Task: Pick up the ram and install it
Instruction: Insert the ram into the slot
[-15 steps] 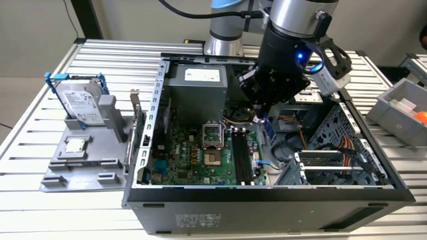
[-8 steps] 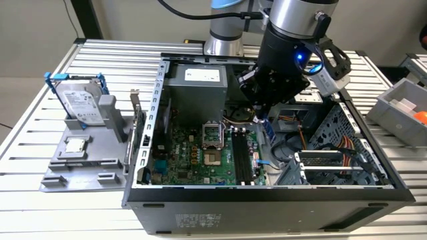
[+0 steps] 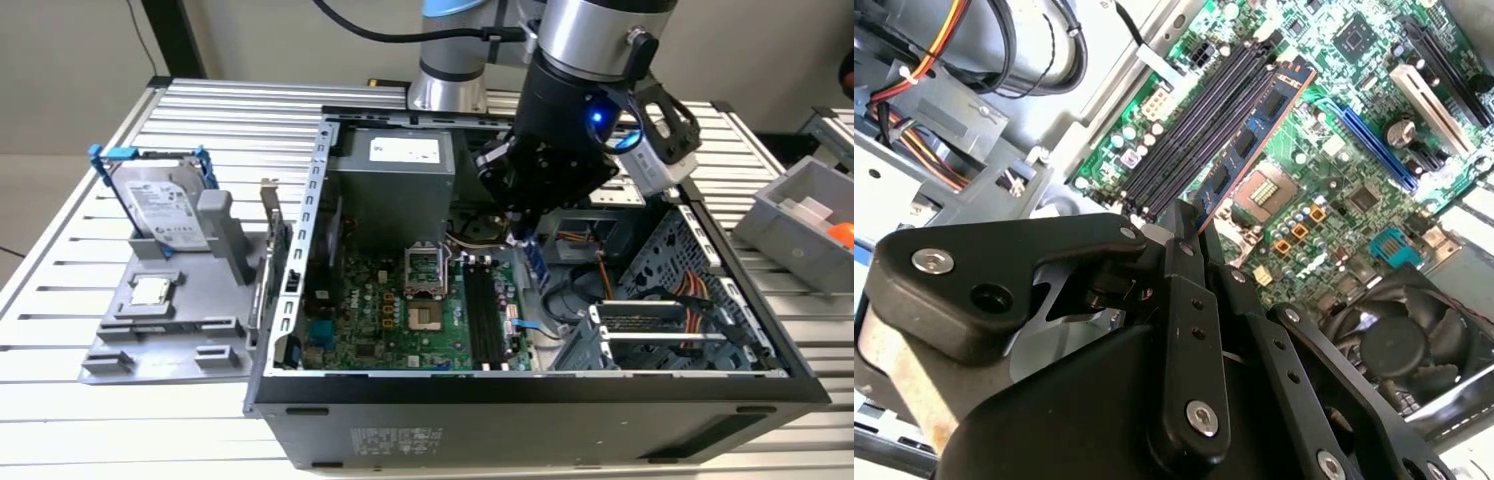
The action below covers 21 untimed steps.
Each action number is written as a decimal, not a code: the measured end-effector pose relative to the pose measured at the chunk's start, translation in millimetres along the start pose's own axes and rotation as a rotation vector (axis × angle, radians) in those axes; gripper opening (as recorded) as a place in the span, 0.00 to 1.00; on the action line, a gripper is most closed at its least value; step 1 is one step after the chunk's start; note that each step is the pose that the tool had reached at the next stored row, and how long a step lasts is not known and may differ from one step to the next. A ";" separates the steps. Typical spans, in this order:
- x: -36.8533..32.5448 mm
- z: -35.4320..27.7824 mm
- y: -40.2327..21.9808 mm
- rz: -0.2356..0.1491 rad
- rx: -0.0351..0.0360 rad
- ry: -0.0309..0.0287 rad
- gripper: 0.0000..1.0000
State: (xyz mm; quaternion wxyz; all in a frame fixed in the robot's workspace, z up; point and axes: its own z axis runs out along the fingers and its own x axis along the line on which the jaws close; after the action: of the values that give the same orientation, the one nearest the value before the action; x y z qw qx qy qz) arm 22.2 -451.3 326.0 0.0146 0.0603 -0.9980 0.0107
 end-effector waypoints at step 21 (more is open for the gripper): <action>-0.6 7.6 3.0 0.050 0.0045 0.0017 0.00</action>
State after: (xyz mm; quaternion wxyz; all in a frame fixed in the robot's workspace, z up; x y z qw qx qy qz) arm 22.3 -448.4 318.4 0.0151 0.0353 -0.9992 0.0134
